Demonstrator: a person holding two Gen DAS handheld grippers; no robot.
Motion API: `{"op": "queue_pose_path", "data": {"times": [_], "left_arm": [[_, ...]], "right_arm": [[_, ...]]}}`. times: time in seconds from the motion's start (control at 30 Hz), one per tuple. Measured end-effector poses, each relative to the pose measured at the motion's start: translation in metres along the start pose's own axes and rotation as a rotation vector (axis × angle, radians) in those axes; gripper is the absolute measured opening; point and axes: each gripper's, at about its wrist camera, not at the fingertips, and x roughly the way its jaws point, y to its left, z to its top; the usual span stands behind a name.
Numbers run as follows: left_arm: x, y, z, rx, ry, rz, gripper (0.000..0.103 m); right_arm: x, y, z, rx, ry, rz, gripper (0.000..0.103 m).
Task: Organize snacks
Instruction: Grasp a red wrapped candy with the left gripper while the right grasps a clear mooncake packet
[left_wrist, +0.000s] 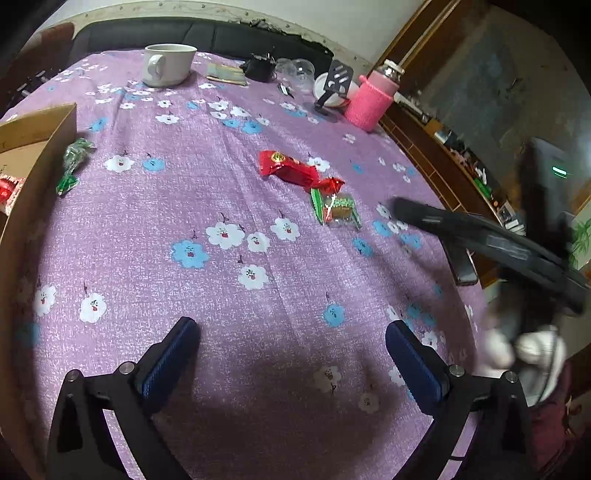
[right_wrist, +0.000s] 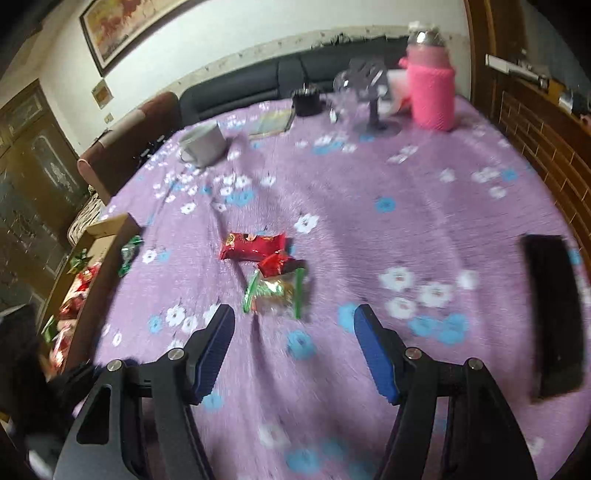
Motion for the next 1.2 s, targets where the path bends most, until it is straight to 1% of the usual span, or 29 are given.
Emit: {"op": "queue_pose_path", "data": {"times": [0.07,0.13,0.2,0.23,0.27,0.3,0.33,0.37,0.47,0.57,0.7,0.8,0.87,0.97,1.0,1.03,1.07,1.1,1.13,1.2], "left_arm": [[0.000,-0.002,-0.001,0.019,-0.002,0.003,0.102],[0.001,-0.007,-0.004,0.079,0.008,0.018,0.102],[0.004,-0.015,-0.006,0.151,0.047,0.051,0.102],[0.003,-0.016,-0.005,0.157,0.066,0.056,0.102],[0.003,-0.014,-0.004,0.147,0.077,0.046,0.101],[0.001,-0.011,0.001,0.127,0.084,0.016,0.093],[-0.001,-0.007,0.007,0.117,0.079,-0.003,0.087],[-0.002,-0.004,0.015,0.118,0.068,-0.003,0.087],[-0.003,-0.001,0.045,0.156,0.030,0.061,0.084],[0.006,-0.005,0.070,0.220,0.019,0.084,0.084],[0.040,-0.024,0.101,0.381,0.035,0.135,0.084],[0.069,-0.035,0.116,0.477,0.059,0.153,0.084],[0.084,-0.040,0.122,0.513,0.071,0.174,0.084],[0.108,-0.041,0.130,0.544,0.103,0.180,0.083],[0.111,-0.041,0.131,0.547,0.113,0.177,0.069],[0.116,-0.042,0.131,0.548,0.130,0.168,0.048],[0.118,-0.042,0.131,0.553,0.128,0.172,0.045],[0.118,-0.044,0.130,0.557,0.130,0.175,0.030],[0.118,-0.045,0.130,0.557,0.130,0.170,0.020],[0.116,-0.046,0.127,0.548,0.130,0.167,0.020]], "right_arm": [[0.017,0.005,0.004,-0.002,0.005,-0.023,0.066],[0.033,0.008,0.009,0.004,0.011,-0.053,0.066],[0.045,0.008,0.013,0.018,0.019,-0.059,0.065],[0.048,0.008,0.013,0.022,0.019,-0.059,0.065],[0.048,0.009,0.014,0.015,0.005,-0.066,0.058],[0.049,0.012,0.014,-0.003,0.002,-0.062,0.041],[0.049,0.013,0.013,-0.012,-0.001,-0.056,0.031],[0.049,0.013,0.012,-0.020,-0.006,-0.054,0.030],[0.046,0.005,0.011,0.005,-0.020,-0.034,0.029],[0.036,-0.006,0.013,0.040,-0.036,-0.014,0.029],[0.018,-0.032,0.017,0.117,-0.075,0.012,0.029],[0.018,-0.051,0.020,0.187,-0.063,0.043,0.029],[0.021,-0.059,0.021,0.222,-0.047,0.055,0.029],[0.022,-0.067,0.021,0.257,-0.039,0.066,0.029],[0.022,-0.067,0.020,0.259,-0.042,0.067,0.029],[0.022,-0.067,0.020,0.260,-0.044,0.067,0.029],[0.022,-0.067,0.020,0.259,-0.046,0.066,0.029],[0.023,-0.066,0.020,0.253,-0.046,0.063,0.029],[0.024,-0.065,0.020,0.248,-0.045,0.060,0.029],[0.024,-0.061,0.020,0.231,-0.044,0.055,0.029]]}}
